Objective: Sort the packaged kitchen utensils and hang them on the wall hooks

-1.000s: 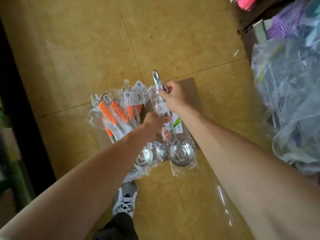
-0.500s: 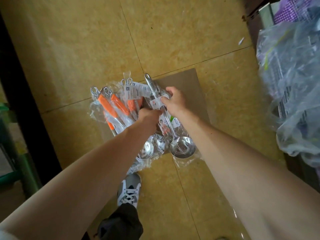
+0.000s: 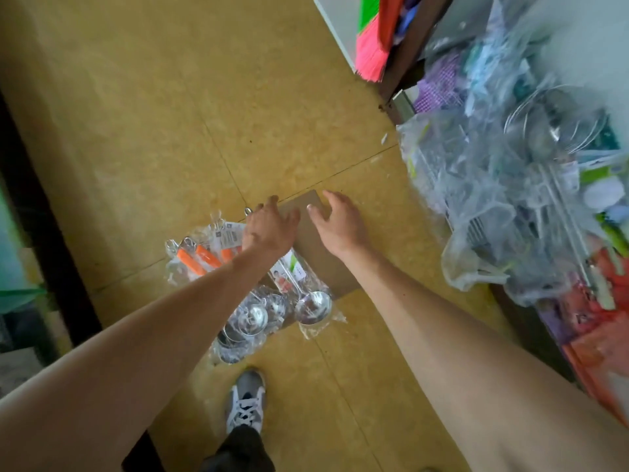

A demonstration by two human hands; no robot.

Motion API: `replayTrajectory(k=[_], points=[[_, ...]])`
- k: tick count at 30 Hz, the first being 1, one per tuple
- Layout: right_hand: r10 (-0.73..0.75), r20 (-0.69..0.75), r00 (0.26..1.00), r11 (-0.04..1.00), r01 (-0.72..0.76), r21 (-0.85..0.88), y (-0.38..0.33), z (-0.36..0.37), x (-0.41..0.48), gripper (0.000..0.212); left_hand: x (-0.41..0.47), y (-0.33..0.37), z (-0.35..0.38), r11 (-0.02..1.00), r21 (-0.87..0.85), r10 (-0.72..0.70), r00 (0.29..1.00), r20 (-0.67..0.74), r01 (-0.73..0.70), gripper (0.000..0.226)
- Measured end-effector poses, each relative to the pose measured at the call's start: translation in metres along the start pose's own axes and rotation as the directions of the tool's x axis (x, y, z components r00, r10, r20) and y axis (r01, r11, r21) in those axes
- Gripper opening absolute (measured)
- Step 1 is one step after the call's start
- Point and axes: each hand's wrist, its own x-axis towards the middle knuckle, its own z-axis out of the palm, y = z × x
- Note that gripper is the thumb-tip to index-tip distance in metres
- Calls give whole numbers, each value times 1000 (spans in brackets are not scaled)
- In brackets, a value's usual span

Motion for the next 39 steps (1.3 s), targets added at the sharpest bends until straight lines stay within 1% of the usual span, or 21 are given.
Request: replayTrajectory(k=[3, 5, 7, 9, 11, 14, 17, 19, 22, 25, 28, 31, 35, 37, 39], points=[[-42, -81, 996, 997, 37, -63, -2, -43, -19, 56, -31, 40, -16, 963, 202, 191, 981, -39, -180, 65], [-77, -128, 989, 988, 59, -141, 1, -73, -36, 59, -54, 64, -26, 901, 319, 336, 938, -84, -294, 67], [-116, -175, 978, 972, 75, -222, 8, -103, -56, 61, -75, 85, -32, 832, 419, 437, 895, -92, -363, 69], [-148, -228, 962, 955, 79, -287, 17, -135, -78, 63, -97, 108, -37, 765, 505, 505, 859, -84, -400, 72], [-163, -275, 947, 942, 66, -328, 28, -169, -104, 66, -120, 135, -39, 706, 556, 572, 816, -83, -438, 73], [-167, -343, 924, 929, 31, -368, 56, -223, -147, 71, -160, 183, -33, 635, 584, 660, 749, -68, -506, 74], [-116, -423, 899, 932, -49, -360, 92, -281, -196, 66, -209, 240, -18, 547, 604, 739, 674, -22, -580, 73], [-62, -471, 880, 937, -111, -331, 121, -322, -233, 67, -245, 279, -2, 478, 607, 783, 621, 31, -634, 73], [-5, -561, 828, 937, -192, -292, 170, -385, -294, 67, -302, 338, 25, 346, 612, 846, 519, 125, -711, 74], [77, -643, 762, 928, -290, -232, 222, -444, -357, 67, -355, 395, 61, 250, 572, 887, 421, 188, -781, 73], [152, -709, 688, 906, -384, -178, 274, -490, -421, 72, -412, 448, 107, 150, 514, 929, 299, 220, -844, 69], [187, -768, 612, 885, -444, -138, 327, -524, -481, 66, -472, 491, 158, 36, 465, 941, 187, 282, -884, 65], [271, -805, 528, 854, -518, -52, 387, -551, -551, 69, -544, 533, 228, -96, 374, 930, 50, 364, -922, 63], [311, -815, 489, 844, -536, 1, 416, -560, -581, 71, -577, 547, 262, -157, 314, 930, -33, 366, -936, 56], [322, -835, 446, 846, -532, 42, 444, -568, -608, 63, -608, 559, 296, -193, 246, 914, -83, 396, -950, 49]])
